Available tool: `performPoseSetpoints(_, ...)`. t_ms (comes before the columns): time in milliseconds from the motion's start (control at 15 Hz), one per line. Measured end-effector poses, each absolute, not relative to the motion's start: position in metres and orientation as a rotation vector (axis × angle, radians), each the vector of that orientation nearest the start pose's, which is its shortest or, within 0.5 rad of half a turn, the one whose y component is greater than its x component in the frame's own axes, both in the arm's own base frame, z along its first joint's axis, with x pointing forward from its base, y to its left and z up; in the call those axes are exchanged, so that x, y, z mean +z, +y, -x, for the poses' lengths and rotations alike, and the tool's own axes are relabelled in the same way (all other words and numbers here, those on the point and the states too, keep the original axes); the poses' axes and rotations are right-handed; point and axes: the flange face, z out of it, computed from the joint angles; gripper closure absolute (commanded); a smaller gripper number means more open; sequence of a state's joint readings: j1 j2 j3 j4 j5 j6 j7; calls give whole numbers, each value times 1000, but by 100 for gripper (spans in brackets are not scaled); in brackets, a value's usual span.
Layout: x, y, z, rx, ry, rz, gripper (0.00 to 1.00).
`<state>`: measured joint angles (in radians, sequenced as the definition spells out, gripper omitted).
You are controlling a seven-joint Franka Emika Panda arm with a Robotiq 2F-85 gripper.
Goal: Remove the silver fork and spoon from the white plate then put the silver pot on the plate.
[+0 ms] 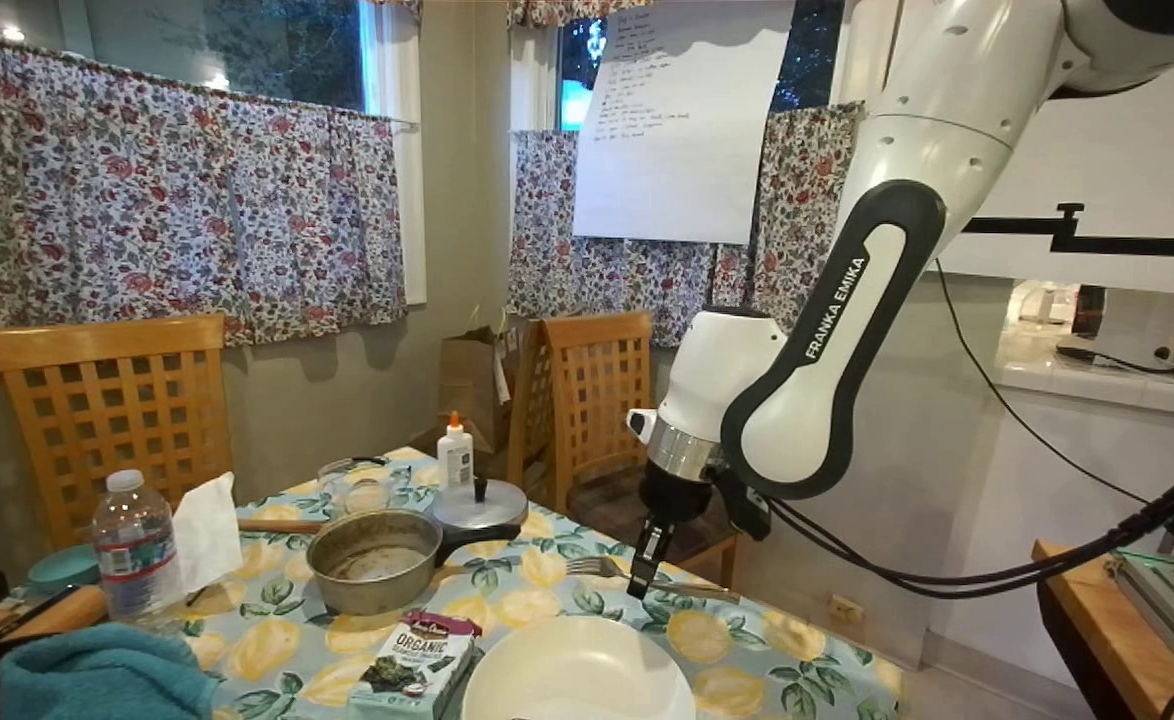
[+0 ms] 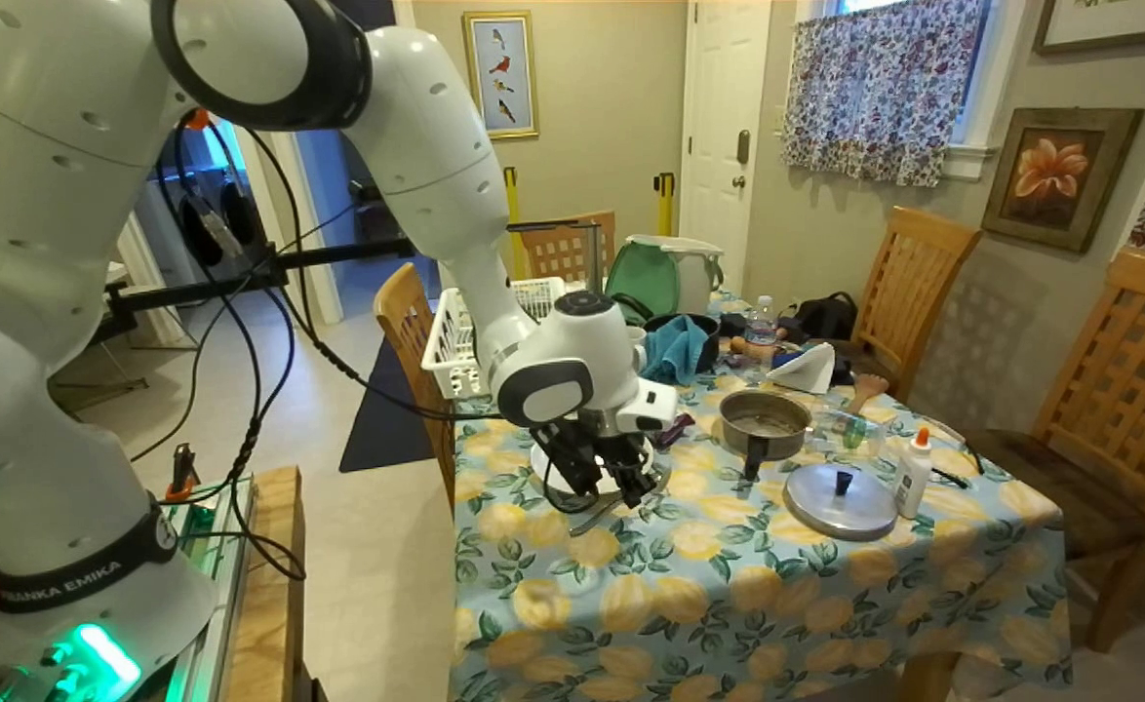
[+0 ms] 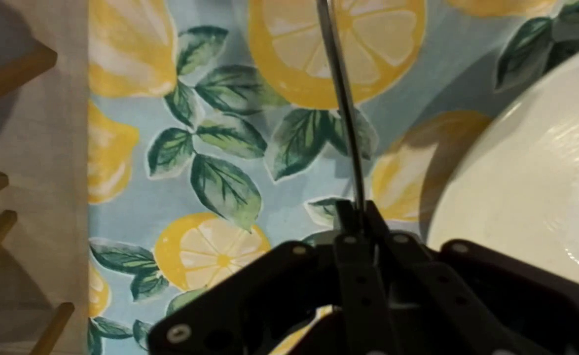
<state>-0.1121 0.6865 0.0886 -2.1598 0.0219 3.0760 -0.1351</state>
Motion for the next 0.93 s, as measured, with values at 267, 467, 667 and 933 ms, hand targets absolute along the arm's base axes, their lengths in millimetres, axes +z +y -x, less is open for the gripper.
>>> performPoseSetpoints(267, 94, -26, -560, -351, -37, 3080, 69)
performPoseSetpoints(467, 92, -28, -559, -347, -21, 3079, 49)
performPoseSetpoints(667, 91, -26, -559, -344, -19, 3076, 27)
performPoseSetpoints(933, 94, -17, -561, -353, -31, 3062, 2)
